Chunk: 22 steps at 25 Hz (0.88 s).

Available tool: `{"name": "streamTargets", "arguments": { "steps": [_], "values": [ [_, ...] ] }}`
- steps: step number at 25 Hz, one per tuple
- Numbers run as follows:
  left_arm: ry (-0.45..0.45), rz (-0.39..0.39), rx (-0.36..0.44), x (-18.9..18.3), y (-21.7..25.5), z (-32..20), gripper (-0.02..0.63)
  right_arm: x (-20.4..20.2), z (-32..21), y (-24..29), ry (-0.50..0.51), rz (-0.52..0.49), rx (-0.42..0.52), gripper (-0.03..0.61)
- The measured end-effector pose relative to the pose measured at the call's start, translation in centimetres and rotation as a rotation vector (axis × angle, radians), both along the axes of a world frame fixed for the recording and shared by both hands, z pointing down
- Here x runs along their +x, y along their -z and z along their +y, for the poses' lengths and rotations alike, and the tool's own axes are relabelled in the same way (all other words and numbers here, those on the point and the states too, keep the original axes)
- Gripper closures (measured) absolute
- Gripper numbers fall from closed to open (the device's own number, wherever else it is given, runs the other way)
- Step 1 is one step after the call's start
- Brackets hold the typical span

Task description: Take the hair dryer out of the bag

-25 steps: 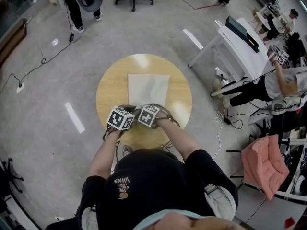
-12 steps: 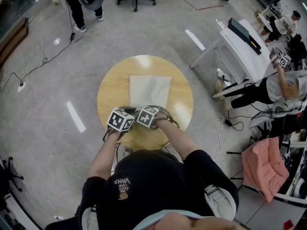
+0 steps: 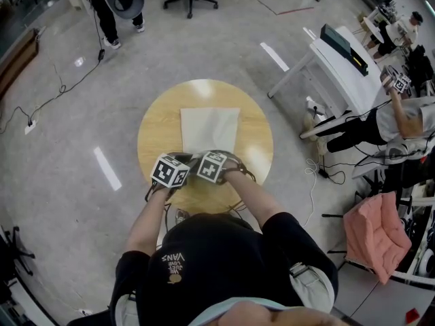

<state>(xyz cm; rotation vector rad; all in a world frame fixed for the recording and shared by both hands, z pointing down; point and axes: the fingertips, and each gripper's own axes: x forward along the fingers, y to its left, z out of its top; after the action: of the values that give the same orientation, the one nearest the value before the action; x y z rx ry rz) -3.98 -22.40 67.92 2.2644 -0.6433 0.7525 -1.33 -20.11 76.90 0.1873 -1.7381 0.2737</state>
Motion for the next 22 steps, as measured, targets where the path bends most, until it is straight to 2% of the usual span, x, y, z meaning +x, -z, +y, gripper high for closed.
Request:
{"name": "streamTargets", "arguments": {
  "steps": [6,15,19,22],
  "values": [
    [0.006,-0.013,0.007,0.2,-0.2,0.0,0.555,0.6,-0.2,-0.1,-0.009,0.052,-0.017,0.216],
    [-0.037,-0.082,0.045,0.3,0.1,0.4,0.555,0.5,0.3,0.7,-0.023,-0.032,-0.014,0.222],
    [-0.008,-0.102,0.061,-0.2,0.4,0.2,0.555,0.1,1.0,1.8,-0.033,-0.098,-0.040,0.223],
    [0.013,-0.108,0.066,-0.8,0.6,0.1,0.555,1.0,2.4,2.0,-0.059,-0.096,-0.085,0.223]
  ]
}}
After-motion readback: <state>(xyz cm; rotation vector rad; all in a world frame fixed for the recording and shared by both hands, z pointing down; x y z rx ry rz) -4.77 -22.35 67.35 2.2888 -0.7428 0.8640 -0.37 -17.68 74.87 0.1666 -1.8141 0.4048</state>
